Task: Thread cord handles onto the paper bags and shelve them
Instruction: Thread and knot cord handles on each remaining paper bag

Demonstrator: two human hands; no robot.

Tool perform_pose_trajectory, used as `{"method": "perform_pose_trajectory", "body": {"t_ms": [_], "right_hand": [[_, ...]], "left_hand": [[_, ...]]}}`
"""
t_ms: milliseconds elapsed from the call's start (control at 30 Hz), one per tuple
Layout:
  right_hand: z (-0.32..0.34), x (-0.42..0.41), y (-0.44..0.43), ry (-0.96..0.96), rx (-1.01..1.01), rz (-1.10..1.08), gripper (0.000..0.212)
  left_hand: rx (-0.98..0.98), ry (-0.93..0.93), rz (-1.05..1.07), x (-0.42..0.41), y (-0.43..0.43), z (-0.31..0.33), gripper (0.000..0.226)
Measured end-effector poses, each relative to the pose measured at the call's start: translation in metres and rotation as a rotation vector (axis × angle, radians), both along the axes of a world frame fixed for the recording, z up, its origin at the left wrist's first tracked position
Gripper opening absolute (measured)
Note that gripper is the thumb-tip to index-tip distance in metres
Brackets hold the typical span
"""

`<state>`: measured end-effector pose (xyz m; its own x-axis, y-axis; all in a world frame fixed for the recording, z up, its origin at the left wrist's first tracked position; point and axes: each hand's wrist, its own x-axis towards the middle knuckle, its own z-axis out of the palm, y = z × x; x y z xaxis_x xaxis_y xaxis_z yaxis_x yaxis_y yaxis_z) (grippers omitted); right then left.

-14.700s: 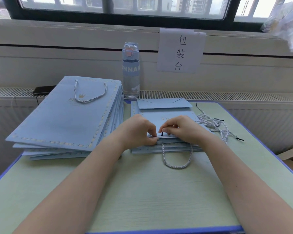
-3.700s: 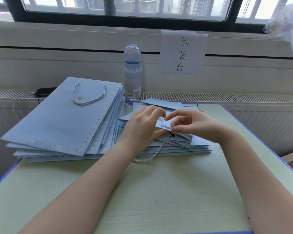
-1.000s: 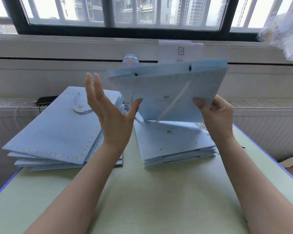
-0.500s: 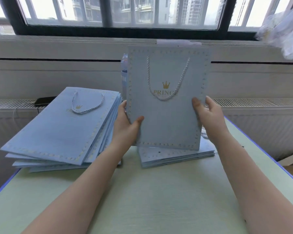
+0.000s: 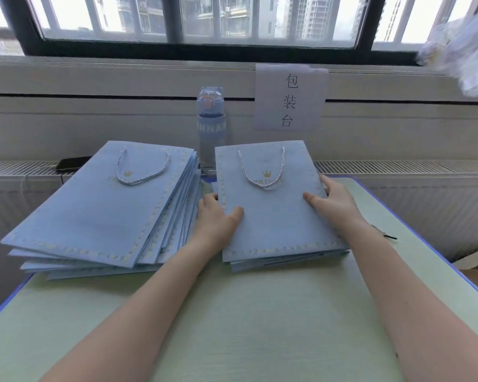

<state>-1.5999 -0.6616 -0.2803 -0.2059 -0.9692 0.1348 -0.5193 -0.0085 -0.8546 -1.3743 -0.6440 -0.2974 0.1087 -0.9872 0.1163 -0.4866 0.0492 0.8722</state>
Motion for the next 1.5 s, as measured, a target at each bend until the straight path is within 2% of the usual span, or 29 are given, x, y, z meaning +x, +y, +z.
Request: {"method": "perform_pose_trajectory", "body": {"t_ms": [200,300,367,433,500,567,633,767,867,1033,1100,1200,1267,1367,1500], "right_hand": [[0.003,0.003,0.002,0.017,0.001,0.003,0.044],[0.006,0.005,0.006,0.019,-0.070,0.014,0.039],[0.013,0.006,0.011,-0.162,-0.115,0.084,0.038],[0.024,0.007,0.017,-0.392,-0.134,0.199,0.047],[0.029,0.009,0.019,-0.499,-0.198,0.249,0.053],[0.031,0.020,0.022,-0.513,-0.267,0.226,0.060],[0.030,0.039,0.023,-0.526,-0.307,0.190,0.059],[0.035,0.084,0.017,-0.618,-0.302,0.316,0.046],[0.037,0.120,0.008,-0.724,-0.227,0.383,0.039],[0.024,0.189,0.005,-0.797,-0.094,0.373,0.032],[0.012,0.211,0.006,-0.731,-0.032,0.394,0.025],[0.001,0.223,0.015,-0.395,-0.037,0.397,0.033],[-0.006,0.218,0.020,-0.103,-0.158,0.410,0.031],[-0.010,0.211,0.027,0.286,-0.296,0.468,0.046],[-0.017,0.210,0.032,0.503,-0.358,0.544,0.050]], "left_hand": [[0.049,0.005,-0.051,-0.005,0.002,-0.001,0.060],[-0.033,0.007,-0.032,-0.008,0.006,0.000,0.058],[-0.151,0.049,0.000,-0.006,0.007,0.007,0.055],[-0.259,0.072,0.041,0.000,0.008,0.017,0.055],[-0.324,-0.020,0.100,0.004,0.009,0.025,0.062],[-0.410,-0.270,0.195,0.007,0.013,0.030,0.072],[-0.596,-0.492,0.228,0.007,0.017,0.033,0.070],[-0.742,-0.527,0.142,0.000,0.026,0.042,0.060],[-0.691,-0.596,0.210,0.010,0.024,0.048,0.059],[-0.216,-0.711,0.363,0.052,0.005,0.053,0.054],[-0.012,-0.674,0.370,0.072,-0.004,0.045,0.055],[0.206,-0.687,0.336,0.096,-0.012,0.033,0.066],[0.209,-0.728,0.318,0.106,-0.013,0.031,0.075],[0.216,-0.748,0.315,0.113,-0.013,0.035,0.080],[0.108,-0.707,0.345,0.108,-0.014,0.041,0.065]]}}
